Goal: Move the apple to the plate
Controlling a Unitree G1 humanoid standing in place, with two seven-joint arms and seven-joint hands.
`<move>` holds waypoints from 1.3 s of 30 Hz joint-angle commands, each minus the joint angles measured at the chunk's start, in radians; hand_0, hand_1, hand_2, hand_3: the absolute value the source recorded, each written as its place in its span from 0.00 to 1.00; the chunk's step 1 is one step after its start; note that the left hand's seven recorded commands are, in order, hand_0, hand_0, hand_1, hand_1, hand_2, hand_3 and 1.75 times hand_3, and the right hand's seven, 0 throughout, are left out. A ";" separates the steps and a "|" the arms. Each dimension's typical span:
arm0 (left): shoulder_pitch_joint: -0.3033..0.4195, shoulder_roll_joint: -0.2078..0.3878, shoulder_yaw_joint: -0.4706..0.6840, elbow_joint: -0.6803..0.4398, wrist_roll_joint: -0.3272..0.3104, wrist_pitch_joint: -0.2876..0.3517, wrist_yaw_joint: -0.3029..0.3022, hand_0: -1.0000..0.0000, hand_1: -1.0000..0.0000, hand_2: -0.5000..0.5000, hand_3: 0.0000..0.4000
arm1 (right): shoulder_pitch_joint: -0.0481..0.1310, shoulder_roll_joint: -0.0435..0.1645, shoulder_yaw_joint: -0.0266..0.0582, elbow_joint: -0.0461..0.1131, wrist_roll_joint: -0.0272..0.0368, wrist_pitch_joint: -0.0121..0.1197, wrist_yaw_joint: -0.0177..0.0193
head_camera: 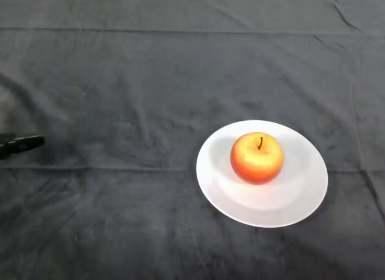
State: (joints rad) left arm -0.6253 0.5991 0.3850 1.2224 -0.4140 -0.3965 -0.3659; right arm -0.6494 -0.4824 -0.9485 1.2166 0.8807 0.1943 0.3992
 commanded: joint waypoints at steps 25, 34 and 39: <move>0.082 0.093 0.306 0.027 -0.210 -0.003 0.311 1.00 1.00 0.50 0.00 | -0.007 -0.021 -0.0039 0.002 0.0182 -0.009 0.0055; 0.077 0.079 0.310 0.009 -0.195 -0.021 0.373 1.00 1.00 0.50 0.00 | -0.008 -0.021 -0.0041 0.003 0.0183 -0.010 0.0058; 0.080 0.076 0.305 0.001 -0.181 -0.028 0.394 1.00 1.00 0.50 0.00 | -0.008 -0.021 -0.0041 0.003 0.0182 -0.010 0.0059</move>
State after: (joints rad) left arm -0.5594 0.6439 0.6856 1.2229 -0.6034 -0.4049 0.0231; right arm -0.6494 -0.4823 -0.9486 1.2167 0.8807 0.1945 0.3993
